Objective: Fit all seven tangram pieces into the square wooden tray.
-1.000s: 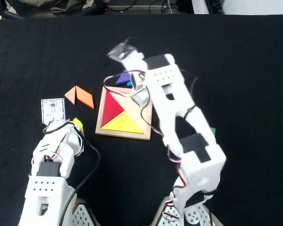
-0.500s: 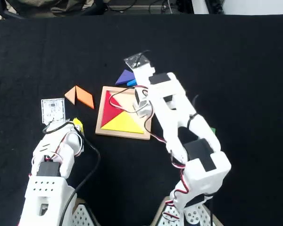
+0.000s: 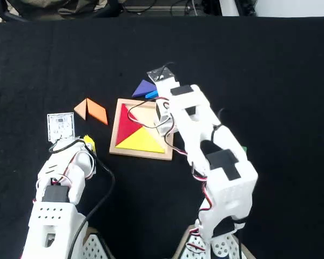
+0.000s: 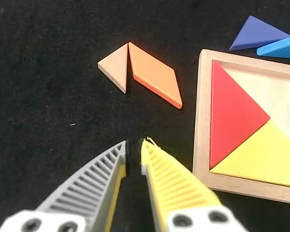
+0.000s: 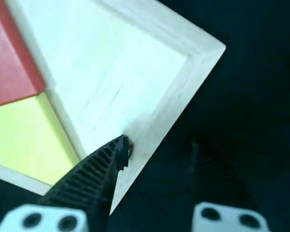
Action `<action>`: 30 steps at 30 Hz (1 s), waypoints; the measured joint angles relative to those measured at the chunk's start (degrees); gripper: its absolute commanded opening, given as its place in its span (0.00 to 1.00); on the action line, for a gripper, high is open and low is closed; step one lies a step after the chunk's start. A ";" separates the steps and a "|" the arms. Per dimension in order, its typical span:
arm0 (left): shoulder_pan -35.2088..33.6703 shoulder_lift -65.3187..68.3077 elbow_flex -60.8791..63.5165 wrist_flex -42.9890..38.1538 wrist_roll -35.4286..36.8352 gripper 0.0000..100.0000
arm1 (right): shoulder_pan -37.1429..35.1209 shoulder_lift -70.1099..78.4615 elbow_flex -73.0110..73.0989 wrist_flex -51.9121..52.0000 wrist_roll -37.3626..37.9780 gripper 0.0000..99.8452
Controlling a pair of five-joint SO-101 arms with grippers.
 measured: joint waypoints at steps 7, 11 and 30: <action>0.00 0.00 0.00 0.00 0.00 0.08 | 0.26 1.85 -2.20 0.62 4.04 0.01; 0.00 0.00 0.00 0.00 0.00 0.08 | 1.67 2.46 -3.34 1.85 6.68 0.02; 0.00 0.00 0.00 0.00 0.00 0.08 | 5.98 1.41 -3.34 5.71 13.19 0.18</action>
